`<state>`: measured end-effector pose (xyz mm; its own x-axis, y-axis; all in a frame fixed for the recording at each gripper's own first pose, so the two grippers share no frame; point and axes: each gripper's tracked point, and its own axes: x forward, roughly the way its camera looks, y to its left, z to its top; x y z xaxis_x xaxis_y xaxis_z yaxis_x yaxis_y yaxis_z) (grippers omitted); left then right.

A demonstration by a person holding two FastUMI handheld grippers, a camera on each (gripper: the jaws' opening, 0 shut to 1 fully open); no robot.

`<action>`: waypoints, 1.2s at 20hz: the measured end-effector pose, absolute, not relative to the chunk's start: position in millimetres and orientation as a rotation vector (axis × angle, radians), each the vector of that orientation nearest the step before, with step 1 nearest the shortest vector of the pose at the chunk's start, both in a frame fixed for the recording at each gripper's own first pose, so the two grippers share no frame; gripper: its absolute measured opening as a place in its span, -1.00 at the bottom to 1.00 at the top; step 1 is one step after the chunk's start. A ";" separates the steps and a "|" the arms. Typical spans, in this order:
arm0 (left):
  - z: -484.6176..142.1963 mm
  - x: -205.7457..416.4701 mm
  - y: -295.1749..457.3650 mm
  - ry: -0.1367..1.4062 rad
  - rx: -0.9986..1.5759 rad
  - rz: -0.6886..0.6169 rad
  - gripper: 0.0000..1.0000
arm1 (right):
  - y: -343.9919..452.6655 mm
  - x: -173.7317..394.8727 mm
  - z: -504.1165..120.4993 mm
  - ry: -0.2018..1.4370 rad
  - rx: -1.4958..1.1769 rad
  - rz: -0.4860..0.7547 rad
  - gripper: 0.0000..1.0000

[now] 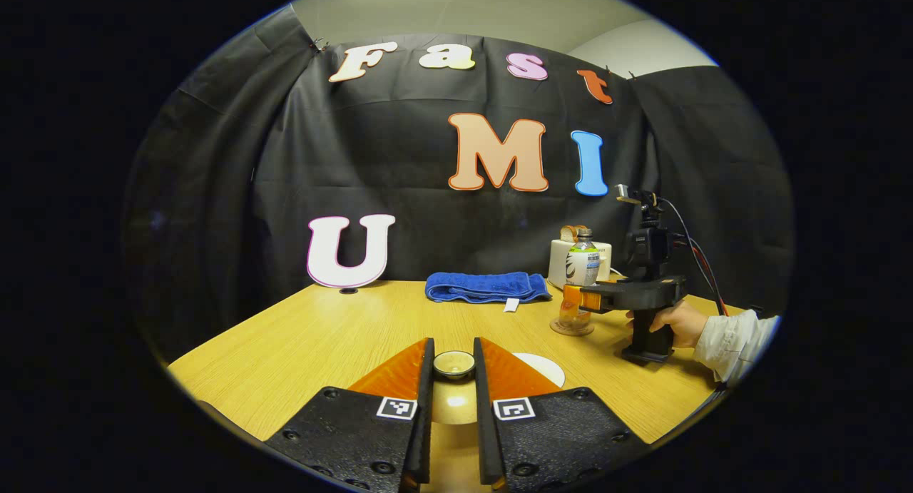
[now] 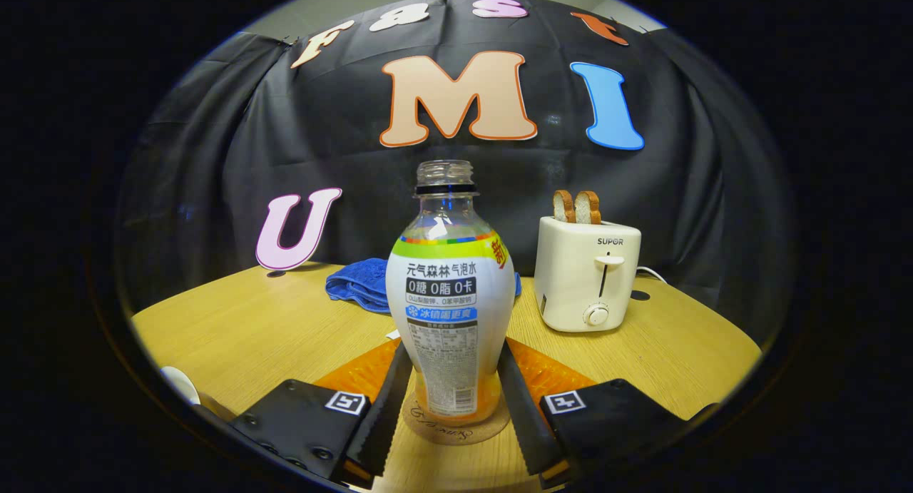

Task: Open the teacup lid with one hand, grasp the water bottle and pour water into the teacup with the other hand; after pouring, place the water bottle on the coaster and then close the teacup lid.

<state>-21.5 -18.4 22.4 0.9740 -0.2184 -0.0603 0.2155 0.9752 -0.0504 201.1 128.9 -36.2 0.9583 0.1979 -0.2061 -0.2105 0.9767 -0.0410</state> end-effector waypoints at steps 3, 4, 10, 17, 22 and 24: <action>22.4 -20.9 -18.8 0.068 -0.045 -0.226 -0.51 | 130.2 197.5 -34.1 0.192 -0.066 0.215 0.59; 22.3 -21.4 -19.0 0.069 -0.045 -0.226 -0.51 | 128.4 196.2 -34.6 0.191 -0.069 0.212 0.63; 23.6 -21.4 -20.6 0.066 -0.043 -0.238 -0.51 | 122.4 196.6 -42.4 0.209 -0.071 0.196 0.69; 26.3 -16.0 -28.3 0.059 -0.028 -0.267 -0.52 | 116.3 189.5 -44.6 0.214 -0.048 0.191 0.65; 29.2 -2.7 -46.2 0.055 -0.034 -0.302 -0.52 | 102.2 170.0 -34.8 0.181 -0.019 0.188 0.66; 29.4 1.1 -53.5 0.051 -0.035 -0.318 -0.51 | 96.4 158.7 -30.3 0.162 -0.018 0.188 0.65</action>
<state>1.1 -53.5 29.4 0.9486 -0.3132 -0.0450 0.3115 0.9493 -0.0422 158.7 96.4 -30.3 0.9692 0.1850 -0.1623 -0.1879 0.9822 -0.0026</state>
